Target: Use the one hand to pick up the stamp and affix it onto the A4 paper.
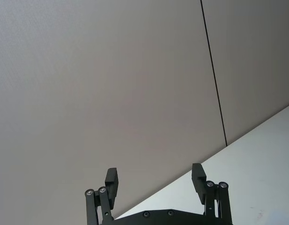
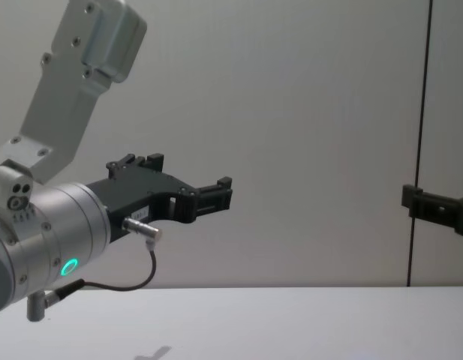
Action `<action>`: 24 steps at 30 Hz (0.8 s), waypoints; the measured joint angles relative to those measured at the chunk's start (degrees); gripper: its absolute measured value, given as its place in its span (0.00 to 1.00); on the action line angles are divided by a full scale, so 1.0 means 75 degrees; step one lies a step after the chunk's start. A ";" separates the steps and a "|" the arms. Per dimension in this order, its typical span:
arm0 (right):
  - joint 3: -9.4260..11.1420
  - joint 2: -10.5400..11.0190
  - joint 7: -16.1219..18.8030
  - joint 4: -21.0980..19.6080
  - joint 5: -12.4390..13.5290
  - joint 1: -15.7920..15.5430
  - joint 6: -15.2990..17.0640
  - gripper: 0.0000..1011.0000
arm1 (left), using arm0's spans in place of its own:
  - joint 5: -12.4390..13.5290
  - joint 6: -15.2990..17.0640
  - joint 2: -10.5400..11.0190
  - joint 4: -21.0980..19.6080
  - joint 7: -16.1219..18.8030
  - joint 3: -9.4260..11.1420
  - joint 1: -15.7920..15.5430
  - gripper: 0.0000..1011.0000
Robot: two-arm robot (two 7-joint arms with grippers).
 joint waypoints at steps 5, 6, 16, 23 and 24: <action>0.0000 0.0000 0.0000 -0.0002 -0.0002 0.0000 0.0000 0.99 | 0.0001 0.0000 0.0000 0.0000 0.0000 0.0000 0.0000 0.99; 0.0000 -0.0001 0.0000 -0.0004 -0.0004 -0.0001 0.0004 0.99 | 0.0000 0.0000 -0.0001 0.0000 0.0000 0.0000 0.0000 0.99; 0.0002 -0.0018 -0.0279 -0.0211 -0.0059 -0.0062 0.0483 0.99 | 0.0000 0.0000 -0.0001 0.0000 0.0000 0.0000 0.0000 0.99; 0.0075 0.0061 -0.0705 -0.0521 -0.0115 -0.0193 0.1326 0.99 | 0.0000 0.0000 0.0000 0.0000 0.0000 0.0000 0.0000 0.99; 0.0075 0.0061 -0.0705 -0.0521 -0.0115 -0.0193 0.1326 0.99 | 0.0000 0.0000 -0.0001 0.0000 -0.0001 0.0000 0.0000 0.99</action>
